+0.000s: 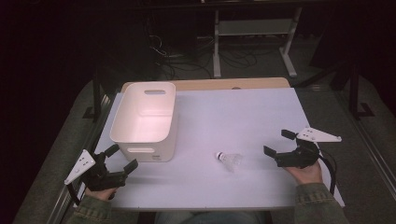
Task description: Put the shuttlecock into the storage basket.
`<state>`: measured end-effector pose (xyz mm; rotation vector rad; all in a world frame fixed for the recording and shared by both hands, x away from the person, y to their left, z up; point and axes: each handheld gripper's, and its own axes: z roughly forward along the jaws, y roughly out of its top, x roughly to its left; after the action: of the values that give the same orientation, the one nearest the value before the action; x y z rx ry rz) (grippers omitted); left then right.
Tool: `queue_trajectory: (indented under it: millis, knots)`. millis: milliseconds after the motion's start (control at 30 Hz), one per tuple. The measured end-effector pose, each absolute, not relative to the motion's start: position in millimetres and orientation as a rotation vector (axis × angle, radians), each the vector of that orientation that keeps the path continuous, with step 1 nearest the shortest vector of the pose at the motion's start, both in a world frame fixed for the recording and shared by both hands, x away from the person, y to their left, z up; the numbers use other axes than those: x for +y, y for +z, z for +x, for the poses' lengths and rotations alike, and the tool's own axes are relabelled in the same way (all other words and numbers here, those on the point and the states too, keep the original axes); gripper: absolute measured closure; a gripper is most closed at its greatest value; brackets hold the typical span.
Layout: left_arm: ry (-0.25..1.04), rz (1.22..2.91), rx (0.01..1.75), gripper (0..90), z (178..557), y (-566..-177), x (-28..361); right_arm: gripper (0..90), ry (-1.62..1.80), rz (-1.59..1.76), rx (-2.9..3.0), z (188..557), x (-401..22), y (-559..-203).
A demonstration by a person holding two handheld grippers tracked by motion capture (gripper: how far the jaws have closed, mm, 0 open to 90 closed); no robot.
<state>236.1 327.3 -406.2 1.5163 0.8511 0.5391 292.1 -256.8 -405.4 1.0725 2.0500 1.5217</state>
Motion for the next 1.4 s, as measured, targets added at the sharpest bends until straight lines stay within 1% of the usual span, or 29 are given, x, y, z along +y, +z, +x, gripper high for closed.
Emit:
queue_trajectory:
  millis: [700, 1033, 1400]
  knots:
    - [0.527, 1.508, 0.852, 0.0, 236, -406, 327, 0.0, 1.497, 1.056, 2.066, 284, -253, -401]
    - [0.527, 1.512, 0.849, 0.0, 237, -406, 326, 0.0, 1.482, 1.079, 2.11, 286, -249, -398]
    - [0.522, 1.499, 0.851, 0.0, 235, -406, 325, 0.0, 1.423, 1.058, 2.186, 298, -239, -384]
